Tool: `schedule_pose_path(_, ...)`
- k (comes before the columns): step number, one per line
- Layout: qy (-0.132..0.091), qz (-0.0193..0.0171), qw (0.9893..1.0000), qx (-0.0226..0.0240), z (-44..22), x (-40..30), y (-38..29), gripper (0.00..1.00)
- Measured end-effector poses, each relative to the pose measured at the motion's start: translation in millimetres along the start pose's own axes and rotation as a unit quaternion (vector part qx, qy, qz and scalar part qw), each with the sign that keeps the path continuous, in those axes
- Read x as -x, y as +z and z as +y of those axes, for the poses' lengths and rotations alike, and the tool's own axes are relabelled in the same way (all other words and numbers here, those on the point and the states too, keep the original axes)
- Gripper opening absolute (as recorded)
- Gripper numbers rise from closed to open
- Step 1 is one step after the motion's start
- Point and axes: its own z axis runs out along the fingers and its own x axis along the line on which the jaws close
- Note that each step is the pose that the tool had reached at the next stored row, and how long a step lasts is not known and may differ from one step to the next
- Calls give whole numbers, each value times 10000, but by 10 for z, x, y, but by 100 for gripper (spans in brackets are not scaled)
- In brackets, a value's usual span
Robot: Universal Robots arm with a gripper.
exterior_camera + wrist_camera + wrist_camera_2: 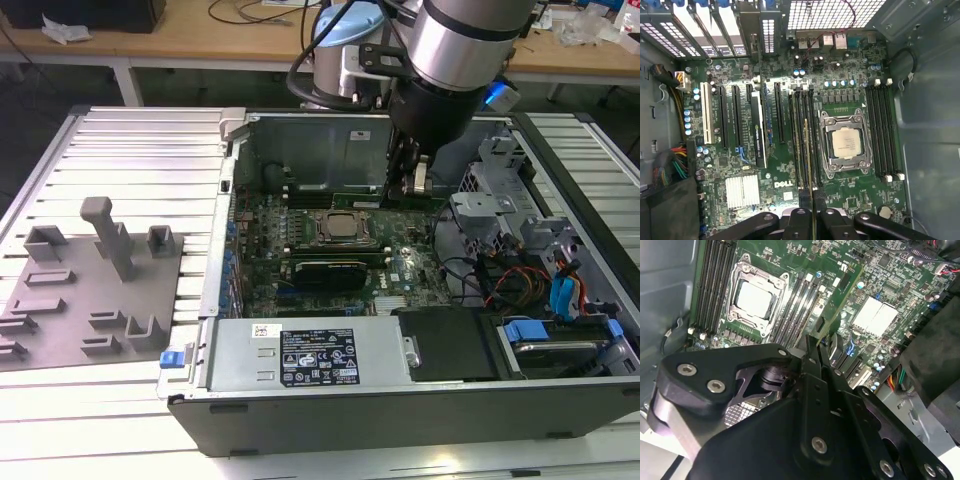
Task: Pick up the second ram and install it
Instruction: 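Pick up the second ram and move it above second insertion slot, then insert the second ram into the second slot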
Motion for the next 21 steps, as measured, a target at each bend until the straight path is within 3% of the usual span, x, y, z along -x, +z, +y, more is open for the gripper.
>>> schedule_pose_path(8, 0, 0, 10000, 0, 9, -5, 27, 14)
schedule_pose_path(11, 0, 0, 10000, 0, 70, -20, 109, 14)
schedule_pose_path(13, 0, 2, 10000, 0, 156, -31, 173, 14)
schedule_pose_path(15, 2, 35, 10000, -4, 218, 8, 267, 14)
schedule_pose_path(16, -1, 83, 10000, -7, 234, 34, 289, 14)
schedule_pose_path(17, -26, 167, 9999, -13, 256, 71, 314, 14)
schedule_pose_path(21, -266, 188, 9995, 11, 266, 109, 378, 14)
